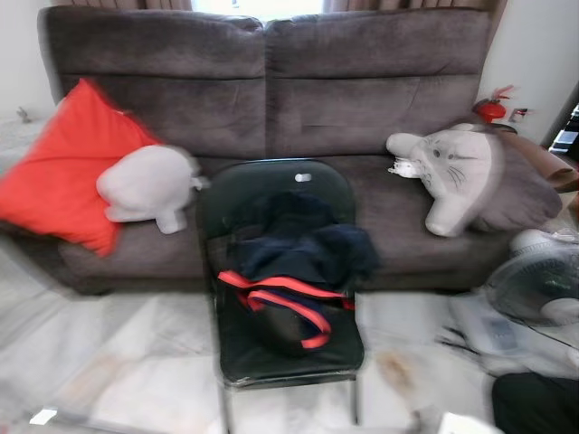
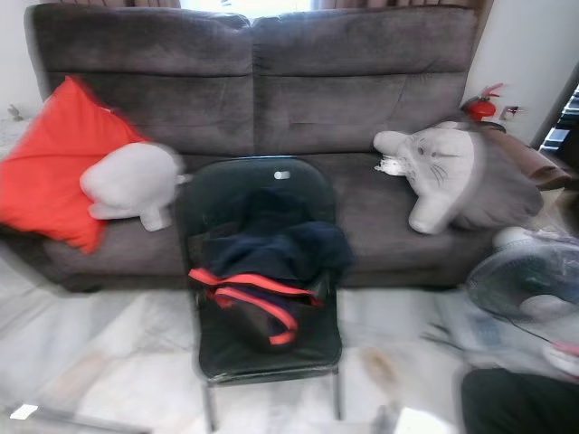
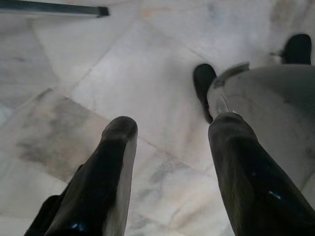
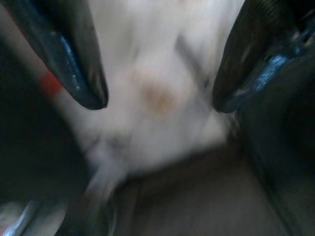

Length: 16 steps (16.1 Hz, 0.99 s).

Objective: Hang hanger

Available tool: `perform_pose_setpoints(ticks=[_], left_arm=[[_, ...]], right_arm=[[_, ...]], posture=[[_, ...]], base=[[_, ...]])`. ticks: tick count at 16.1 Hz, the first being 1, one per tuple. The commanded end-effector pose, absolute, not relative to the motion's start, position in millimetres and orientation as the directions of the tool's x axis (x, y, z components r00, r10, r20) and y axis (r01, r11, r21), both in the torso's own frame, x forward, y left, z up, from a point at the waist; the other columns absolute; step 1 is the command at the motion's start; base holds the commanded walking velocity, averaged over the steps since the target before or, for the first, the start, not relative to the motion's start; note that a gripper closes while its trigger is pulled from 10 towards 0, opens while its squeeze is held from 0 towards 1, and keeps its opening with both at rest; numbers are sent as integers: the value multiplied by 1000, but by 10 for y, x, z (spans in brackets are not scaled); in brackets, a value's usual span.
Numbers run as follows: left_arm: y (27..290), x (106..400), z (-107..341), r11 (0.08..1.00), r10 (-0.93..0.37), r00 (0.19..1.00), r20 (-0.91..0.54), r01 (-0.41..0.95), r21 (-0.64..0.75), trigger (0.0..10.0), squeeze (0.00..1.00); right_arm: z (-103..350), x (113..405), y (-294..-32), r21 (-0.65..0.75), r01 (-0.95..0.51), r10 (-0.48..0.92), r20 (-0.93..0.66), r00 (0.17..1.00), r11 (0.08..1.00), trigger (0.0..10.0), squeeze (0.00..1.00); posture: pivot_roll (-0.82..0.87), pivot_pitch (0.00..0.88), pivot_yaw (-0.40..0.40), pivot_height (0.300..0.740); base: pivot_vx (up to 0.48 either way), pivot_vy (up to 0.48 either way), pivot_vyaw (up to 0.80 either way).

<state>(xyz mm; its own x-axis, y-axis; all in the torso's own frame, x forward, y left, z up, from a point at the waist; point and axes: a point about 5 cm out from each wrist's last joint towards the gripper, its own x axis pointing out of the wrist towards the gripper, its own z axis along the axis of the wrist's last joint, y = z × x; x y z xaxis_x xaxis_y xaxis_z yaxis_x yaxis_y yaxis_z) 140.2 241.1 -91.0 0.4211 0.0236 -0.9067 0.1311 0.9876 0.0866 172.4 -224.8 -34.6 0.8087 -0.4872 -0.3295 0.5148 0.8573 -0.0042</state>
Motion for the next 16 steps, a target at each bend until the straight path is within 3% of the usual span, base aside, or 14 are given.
perform_pose_setpoints(ticks=[1,6,12,14,15,16], left_arm=[[2471,1279,-938,985,40,381,-924,139,100,10000,0],[2475,1292,-933,985,42,384,-923,140,104,10000,0],[2477,1310,-927,984,43,386,-922,143,106,10000,0],[2478,1313,-926,984,43,386,-921,142,106,10000,0],[2483,1317,-923,984,43,385,-922,143,106,10000,0],[2483,1318,-923,984,42,383,-923,146,106,10000,0]], right_arm=[[217,1863,-2572,-12,558,-557,-78,827,830,10000,0],[713,2118,-2470,-50,463,-460,63,886,885,10000,0],[1460,2827,-2286,-187,242,-201,214,956,952,10000,0],[1522,2942,-2186,-246,168,-124,185,975,955,10000,0],[1474,3108,-1974,-431,-2,24,46,999,902,10000,0],[1467,3158,-1907,-426,-28,44,28,999,904,10000,0]], posture=[[-41,81,21,740],[-35,76,23,740],[-33,74,27,740],[-31,77,30,740],[-34,79,36,740],[-33,79,38,740]], base=[[0,0,0],[0,0,0],[0,0,0],[0,0,0],[0,0,0],[0,0,0]])
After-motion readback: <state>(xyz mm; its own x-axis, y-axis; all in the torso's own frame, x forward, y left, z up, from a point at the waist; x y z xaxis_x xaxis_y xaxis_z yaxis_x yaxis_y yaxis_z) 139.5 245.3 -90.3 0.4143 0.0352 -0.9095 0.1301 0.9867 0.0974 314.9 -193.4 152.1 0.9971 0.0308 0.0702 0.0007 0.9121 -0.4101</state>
